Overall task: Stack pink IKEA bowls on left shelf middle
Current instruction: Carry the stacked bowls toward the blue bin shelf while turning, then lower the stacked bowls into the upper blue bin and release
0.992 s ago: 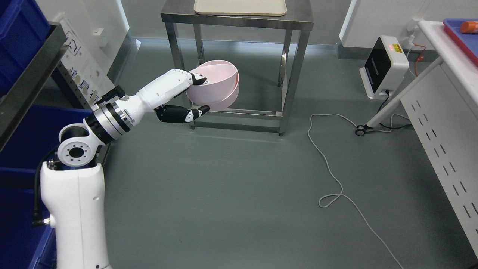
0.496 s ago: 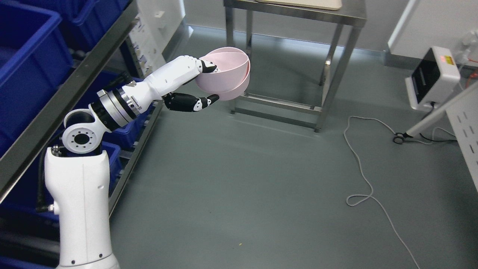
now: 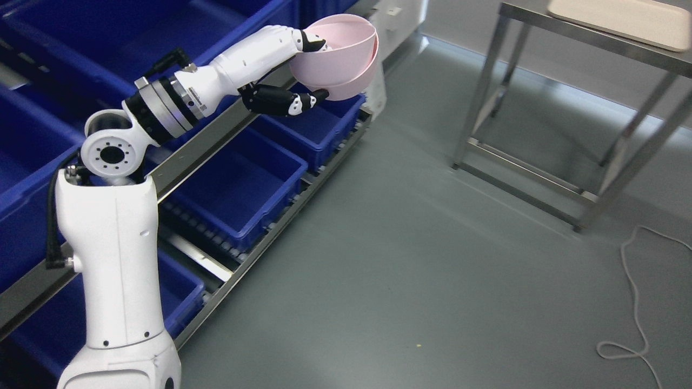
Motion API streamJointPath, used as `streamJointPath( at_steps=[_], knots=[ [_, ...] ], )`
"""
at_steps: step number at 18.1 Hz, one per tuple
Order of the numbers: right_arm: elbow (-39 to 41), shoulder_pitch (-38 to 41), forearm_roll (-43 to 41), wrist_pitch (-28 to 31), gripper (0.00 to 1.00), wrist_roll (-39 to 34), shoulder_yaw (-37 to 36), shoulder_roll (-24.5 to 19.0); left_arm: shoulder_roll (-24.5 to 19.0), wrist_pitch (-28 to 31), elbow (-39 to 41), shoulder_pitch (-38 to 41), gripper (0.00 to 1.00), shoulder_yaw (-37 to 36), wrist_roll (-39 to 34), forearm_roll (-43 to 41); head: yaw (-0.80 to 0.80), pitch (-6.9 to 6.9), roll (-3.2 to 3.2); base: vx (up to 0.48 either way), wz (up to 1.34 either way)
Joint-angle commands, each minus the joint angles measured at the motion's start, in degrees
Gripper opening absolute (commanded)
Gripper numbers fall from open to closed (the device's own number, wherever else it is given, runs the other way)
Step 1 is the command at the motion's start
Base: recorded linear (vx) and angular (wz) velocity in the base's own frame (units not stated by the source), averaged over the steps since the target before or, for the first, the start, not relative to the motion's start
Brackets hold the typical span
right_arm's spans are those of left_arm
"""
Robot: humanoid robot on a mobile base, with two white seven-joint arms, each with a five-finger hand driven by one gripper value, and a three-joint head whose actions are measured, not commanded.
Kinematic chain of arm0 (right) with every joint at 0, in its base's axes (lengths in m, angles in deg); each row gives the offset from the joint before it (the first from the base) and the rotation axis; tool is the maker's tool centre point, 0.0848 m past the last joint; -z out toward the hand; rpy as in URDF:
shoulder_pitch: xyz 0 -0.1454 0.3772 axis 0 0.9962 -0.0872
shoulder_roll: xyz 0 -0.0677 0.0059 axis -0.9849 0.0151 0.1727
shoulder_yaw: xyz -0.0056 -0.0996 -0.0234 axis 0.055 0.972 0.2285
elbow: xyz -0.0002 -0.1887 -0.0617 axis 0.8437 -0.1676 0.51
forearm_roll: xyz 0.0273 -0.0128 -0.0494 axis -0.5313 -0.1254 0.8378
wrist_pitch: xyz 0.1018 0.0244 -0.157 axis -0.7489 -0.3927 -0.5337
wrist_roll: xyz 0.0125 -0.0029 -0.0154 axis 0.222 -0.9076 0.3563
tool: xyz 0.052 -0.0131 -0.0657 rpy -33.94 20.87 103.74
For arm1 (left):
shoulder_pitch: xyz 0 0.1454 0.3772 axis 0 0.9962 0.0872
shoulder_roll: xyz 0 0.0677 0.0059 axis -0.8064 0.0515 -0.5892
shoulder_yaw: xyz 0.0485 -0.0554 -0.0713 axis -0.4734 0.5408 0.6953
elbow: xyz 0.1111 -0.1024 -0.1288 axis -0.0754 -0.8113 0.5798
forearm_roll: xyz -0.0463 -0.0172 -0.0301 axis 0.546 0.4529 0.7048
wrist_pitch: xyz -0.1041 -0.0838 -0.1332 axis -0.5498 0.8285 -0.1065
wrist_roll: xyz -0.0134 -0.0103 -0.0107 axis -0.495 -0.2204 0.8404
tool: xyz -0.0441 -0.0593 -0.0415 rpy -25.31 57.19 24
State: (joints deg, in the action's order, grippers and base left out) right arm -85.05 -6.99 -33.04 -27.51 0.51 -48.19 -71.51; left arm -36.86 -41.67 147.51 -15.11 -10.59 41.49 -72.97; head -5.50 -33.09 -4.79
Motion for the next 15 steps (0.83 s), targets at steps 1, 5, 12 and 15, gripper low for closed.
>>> streamJointPath(
  at_steps=[1,5,12,15],
  knots=[
    [0.0,-0.01,0.44,-0.24,1.0,0.2,-0.53,1.0,-0.97,1.31,-0.01,-4.26,0.06,-1.47,0.0,-0.1,0.0,0.0,0.0,-0.134,0.96],
    [0.0,-0.01,0.44,-0.24,1.0,0.2,-0.53,1.0,-0.97,3.16,-0.01,-6.55,0.06,-2.87,-0.09,-0.19,0.0,0.0,0.0,-0.101,0.99],
    [0.0,-0.01,0.44,-0.24,1.0,0.11,-0.53,1.0,-0.97,3.25,-0.45,-6.99,0.06,-2.96,-0.09,-0.45,0.0,0.0,0.0,-0.015,0.91],
    [0.0,-0.01,0.44,-0.24,1.0,0.2,-0.53,1.0,-0.97,3.25,-1.06,-7.25,0.06,-3.05,-0.09,-1.94,0.0,0.0,0.0,0.037,0.34]
  ],
)
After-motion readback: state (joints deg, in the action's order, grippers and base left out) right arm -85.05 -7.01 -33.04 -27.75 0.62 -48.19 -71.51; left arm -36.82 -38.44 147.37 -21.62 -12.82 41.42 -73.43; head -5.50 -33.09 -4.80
